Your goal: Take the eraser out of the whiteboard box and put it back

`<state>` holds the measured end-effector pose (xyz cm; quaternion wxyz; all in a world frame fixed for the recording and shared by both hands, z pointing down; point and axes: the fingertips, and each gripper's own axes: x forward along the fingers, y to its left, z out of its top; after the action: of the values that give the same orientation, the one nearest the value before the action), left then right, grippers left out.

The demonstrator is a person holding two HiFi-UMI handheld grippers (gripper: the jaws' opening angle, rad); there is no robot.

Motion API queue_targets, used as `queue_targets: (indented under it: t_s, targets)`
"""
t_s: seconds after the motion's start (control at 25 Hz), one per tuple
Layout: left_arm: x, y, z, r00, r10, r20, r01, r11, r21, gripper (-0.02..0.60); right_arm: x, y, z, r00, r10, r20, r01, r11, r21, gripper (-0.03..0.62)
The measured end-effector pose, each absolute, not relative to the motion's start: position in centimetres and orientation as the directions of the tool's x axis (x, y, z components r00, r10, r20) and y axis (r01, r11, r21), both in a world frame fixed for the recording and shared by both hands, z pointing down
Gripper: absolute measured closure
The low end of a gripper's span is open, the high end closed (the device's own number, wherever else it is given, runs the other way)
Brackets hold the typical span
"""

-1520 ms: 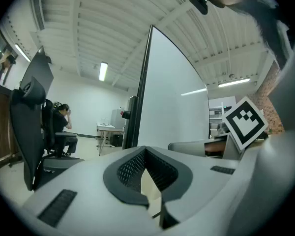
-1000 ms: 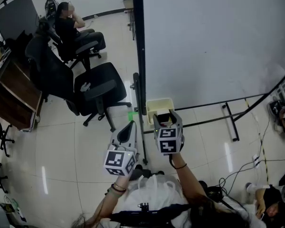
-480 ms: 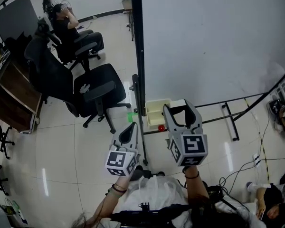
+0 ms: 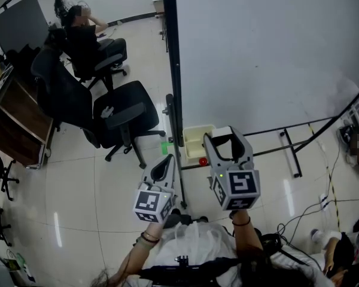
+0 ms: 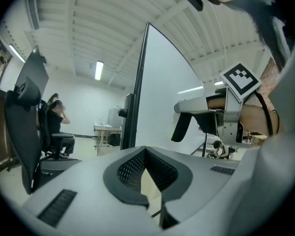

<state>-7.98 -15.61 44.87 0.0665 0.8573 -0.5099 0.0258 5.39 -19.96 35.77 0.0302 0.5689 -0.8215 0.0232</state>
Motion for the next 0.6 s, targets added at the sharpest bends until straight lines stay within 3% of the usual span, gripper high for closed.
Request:
queue_targets:
  t_s: [0.6]
  targets:
    - [-8.1,-15.9,45.3,0.465,-0.877,0.121,-0.884,-0.455,0.102,0.597,5.6,-21.0,36.6,-0.353,-0.932,0.084,-0.936,0.353,-0.012,0.312]
